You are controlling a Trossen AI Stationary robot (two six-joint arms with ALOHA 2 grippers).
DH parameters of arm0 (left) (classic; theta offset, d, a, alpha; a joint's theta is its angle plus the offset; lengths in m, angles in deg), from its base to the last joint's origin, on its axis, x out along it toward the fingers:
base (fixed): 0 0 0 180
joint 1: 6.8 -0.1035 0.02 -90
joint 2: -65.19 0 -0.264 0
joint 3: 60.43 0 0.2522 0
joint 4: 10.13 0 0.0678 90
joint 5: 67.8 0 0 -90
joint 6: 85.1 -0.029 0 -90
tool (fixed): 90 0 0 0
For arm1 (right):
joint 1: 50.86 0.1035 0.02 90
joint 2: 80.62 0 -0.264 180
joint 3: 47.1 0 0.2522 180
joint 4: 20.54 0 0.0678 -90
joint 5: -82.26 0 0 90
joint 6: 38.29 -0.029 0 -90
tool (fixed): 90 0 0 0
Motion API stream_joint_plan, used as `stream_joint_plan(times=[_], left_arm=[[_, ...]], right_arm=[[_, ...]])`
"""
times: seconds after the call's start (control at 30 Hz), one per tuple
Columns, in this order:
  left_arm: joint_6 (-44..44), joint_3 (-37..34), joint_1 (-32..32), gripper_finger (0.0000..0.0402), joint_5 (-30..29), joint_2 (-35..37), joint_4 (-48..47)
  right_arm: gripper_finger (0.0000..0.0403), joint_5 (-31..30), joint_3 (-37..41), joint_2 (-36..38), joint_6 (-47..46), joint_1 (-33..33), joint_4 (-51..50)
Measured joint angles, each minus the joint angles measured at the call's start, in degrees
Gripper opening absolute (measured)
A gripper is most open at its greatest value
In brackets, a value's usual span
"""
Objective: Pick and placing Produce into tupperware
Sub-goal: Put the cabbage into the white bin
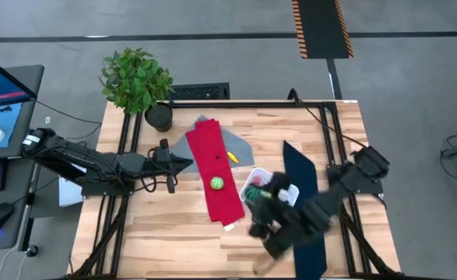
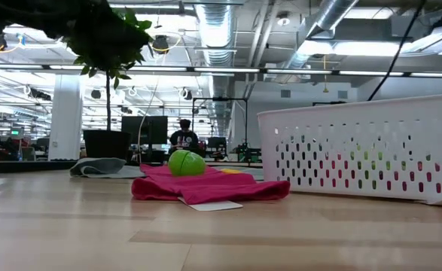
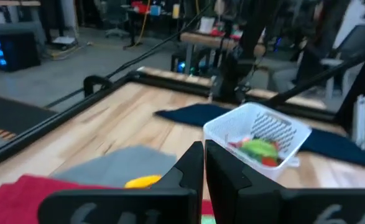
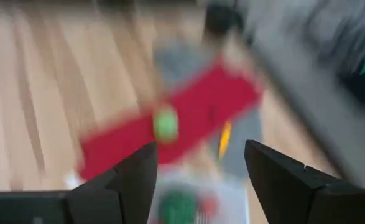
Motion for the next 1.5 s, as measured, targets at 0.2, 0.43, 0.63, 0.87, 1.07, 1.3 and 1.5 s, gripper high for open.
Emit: stream_joint_plan(times=[0.2, 0.43, 0.63, 0.87, 1.07, 1.3, 1.5], left_arm=[[-1.5, 0.1, -2.6, 0.0006, 3.5, -0.1, 5.0], [-4.6, 2.3, -7.4, 0.0006, 18.8, -3.1, 5.9], [-1.6, 2.4, -8.7, 0.0006, 19.8, -6.6, 9.3], [1.3, 2.4, -9.3, 0.0006, 15.7, -9.6, 9.5], [0.3, 2.4, -9.3, 0.0006, 14.3, -9.5, 9.1], [1.6, 2.4, -9.2, 0.0006, 17.7, -9.5, 6.3], [1.8, 2.4, -8.5, 0.0006, 18.6, -9.5, 2.7]], right_arm=[[0.0265, -27.9, 1.1, -1.5, 0.7, 13.1, 4.8], [0.0265, -39.9, 15.6, -2.0, -39.7, 19.3, -9.0], [0.0265, -39.9, 26.5, -2.1, -61.5, 11.9, -12.6], [0.0265, -6.8, 28.1, -1.5, -69.0, -1.0, -17.3], [0.0265, -15.1, 27.3, -2.1, -48.6, -4.7, 3.4], [0.0265, 1.2, 25.7, -2.0, 23.5, -10.4, 65.3], [0.0265, 29.0, 29.3, 0.5, 39.6, -16.7, 80.1]])
